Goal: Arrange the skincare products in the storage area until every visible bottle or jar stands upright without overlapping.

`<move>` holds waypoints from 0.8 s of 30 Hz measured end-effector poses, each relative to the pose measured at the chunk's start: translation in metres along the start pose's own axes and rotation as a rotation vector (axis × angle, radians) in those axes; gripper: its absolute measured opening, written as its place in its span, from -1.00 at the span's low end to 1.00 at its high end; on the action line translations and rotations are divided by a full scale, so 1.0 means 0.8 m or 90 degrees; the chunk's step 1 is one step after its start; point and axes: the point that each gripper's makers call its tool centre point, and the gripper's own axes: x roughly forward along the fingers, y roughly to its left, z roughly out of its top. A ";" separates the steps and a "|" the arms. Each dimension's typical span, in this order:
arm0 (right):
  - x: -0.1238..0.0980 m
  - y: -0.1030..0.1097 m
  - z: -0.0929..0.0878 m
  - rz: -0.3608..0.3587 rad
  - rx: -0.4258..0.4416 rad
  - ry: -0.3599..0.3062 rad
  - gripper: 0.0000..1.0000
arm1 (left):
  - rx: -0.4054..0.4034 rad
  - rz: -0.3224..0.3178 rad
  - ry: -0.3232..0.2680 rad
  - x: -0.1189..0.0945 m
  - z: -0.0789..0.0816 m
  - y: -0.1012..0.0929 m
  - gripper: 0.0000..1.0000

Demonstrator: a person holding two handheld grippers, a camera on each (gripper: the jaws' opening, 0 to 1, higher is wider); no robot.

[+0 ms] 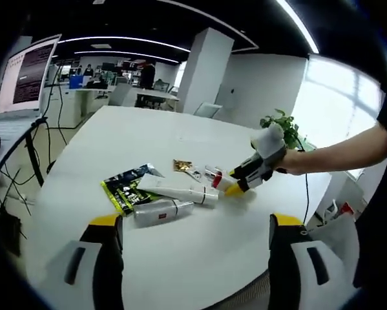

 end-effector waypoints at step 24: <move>-0.118 0.072 0.066 0.045 0.125 -0.272 -0.46 | -0.015 -0.187 -0.028 0.014 0.062 -0.092 0.70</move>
